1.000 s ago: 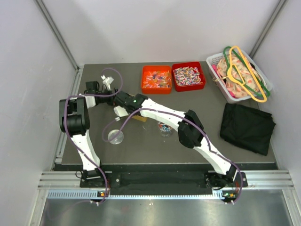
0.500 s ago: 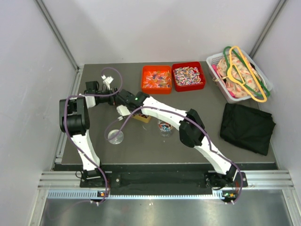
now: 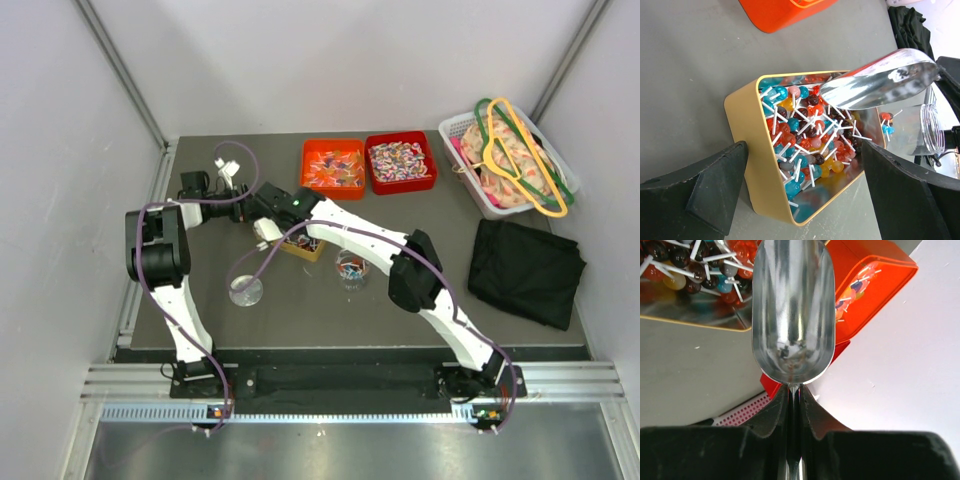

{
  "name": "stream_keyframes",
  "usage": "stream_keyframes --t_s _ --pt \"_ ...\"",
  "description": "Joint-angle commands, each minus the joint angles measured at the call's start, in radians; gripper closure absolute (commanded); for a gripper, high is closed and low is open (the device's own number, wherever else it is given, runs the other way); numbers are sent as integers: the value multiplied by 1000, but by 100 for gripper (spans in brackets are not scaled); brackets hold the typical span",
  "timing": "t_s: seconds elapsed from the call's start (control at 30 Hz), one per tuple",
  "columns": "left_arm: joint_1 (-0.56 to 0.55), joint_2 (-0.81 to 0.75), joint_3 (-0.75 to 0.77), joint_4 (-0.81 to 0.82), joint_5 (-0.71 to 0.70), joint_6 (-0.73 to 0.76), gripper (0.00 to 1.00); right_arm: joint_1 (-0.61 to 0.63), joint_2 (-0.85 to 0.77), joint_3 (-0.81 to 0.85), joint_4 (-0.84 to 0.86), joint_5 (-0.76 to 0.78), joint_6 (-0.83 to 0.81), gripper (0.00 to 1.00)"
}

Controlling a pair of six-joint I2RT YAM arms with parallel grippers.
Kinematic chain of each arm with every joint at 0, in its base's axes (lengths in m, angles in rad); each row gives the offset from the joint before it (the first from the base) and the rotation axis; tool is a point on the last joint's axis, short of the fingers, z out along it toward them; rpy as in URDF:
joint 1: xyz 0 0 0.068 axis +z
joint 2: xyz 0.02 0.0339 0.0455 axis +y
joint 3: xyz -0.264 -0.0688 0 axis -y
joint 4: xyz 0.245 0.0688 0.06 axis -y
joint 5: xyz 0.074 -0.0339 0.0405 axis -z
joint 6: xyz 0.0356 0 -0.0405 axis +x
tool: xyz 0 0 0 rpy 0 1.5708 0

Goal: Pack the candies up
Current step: Scoop the fake candies from the storage box.

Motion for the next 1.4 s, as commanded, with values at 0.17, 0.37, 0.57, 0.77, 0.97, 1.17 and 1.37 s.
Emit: stream_keyframes --t_s 0.17,0.37,0.57,0.77,0.97,1.17,1.37 --pt "1 1 15 -8 58 23 1 28 -24 -5 -70 20 -34 100" --pt "1 1 2 7 64 4 1 47 19 16 -83 -1 -40 100" --pt "1 5 -8 15 67 1 1 66 69 35 -56 -23 -38 100" --pt "1 -12 -26 21 77 4 1 60 151 110 -31 -36 31 100" --pt "-1 -24 -57 38 84 1 1 56 151 127 -37 -91 149 100" --pt "-3 -30 -78 67 90 -20 1 57 132 82 -19 -159 212 100" --pt "-1 -41 -93 77 93 -25 1 65 163 91 24 -176 258 100"
